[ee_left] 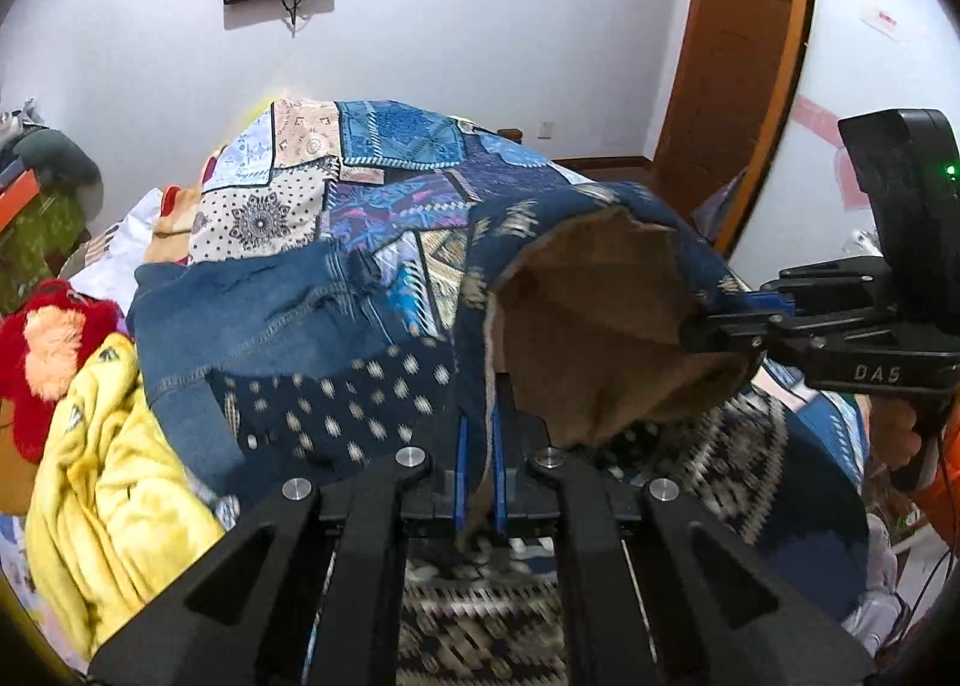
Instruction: Fold large clothes
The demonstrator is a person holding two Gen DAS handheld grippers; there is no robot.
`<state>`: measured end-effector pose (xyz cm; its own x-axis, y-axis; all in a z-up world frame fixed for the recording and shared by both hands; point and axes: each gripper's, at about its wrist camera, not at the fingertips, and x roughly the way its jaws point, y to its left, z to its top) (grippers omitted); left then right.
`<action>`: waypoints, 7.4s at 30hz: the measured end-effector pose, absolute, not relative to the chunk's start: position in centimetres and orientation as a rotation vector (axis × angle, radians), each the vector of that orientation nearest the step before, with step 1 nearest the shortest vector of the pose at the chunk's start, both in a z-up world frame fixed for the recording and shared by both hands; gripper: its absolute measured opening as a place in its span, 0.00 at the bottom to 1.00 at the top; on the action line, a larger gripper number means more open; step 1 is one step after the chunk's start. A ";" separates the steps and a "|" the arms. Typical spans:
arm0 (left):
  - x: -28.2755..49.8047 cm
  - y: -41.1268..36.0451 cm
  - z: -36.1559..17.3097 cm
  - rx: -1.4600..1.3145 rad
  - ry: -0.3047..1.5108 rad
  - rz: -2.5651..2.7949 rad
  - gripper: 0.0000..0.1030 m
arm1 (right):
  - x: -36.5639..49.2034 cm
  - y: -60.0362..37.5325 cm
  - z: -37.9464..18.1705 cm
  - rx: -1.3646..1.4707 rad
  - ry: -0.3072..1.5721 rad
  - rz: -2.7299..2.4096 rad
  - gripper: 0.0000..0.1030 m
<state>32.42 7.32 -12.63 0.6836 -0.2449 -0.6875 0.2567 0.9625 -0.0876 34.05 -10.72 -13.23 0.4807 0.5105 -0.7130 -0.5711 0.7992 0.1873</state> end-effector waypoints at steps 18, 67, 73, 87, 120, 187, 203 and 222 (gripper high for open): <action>22.7 8.5 -17.5 -0.012 0.945 -0.245 0.28 | 22.9 -16.0 -14.7 -0.190 0.947 0.612 0.12; 34.5 24.4 -25.3 -0.434 0.985 0.036 0.65 | 40.0 -23.4 -21.8 0.134 1.051 0.323 1.00; 38.9 24.6 -28.4 -0.513 1.009 -0.010 0.65 | 45.0 -23.4 -24.6 0.204 1.118 0.319 0.99; 42.7 23.6 -30.2 -0.412 0.997 0.005 0.34 | 50.5 -19.3 -26.3 0.125 1.088 0.422 0.38; 51.6 23.6 -27.4 -0.134 0.928 0.143 0.25 | 58.4 -14.3 -23.8 -0.258 0.871 0.097 0.89; 22.0 17.3 -19.7 -0.322 0.899 -0.126 0.11 | 29.1 -19.5 -18.5 0.051 0.913 0.602 0.11; 39.9 20.5 -14.3 -0.265 0.721 -0.017 0.11 | 45.2 -16.8 -12.9 0.067 0.756 0.505 0.09; 54.0 22.0 -24.1 -0.132 0.956 0.147 0.14 | 59.2 -26.6 -14.8 0.249 0.780 0.161 0.09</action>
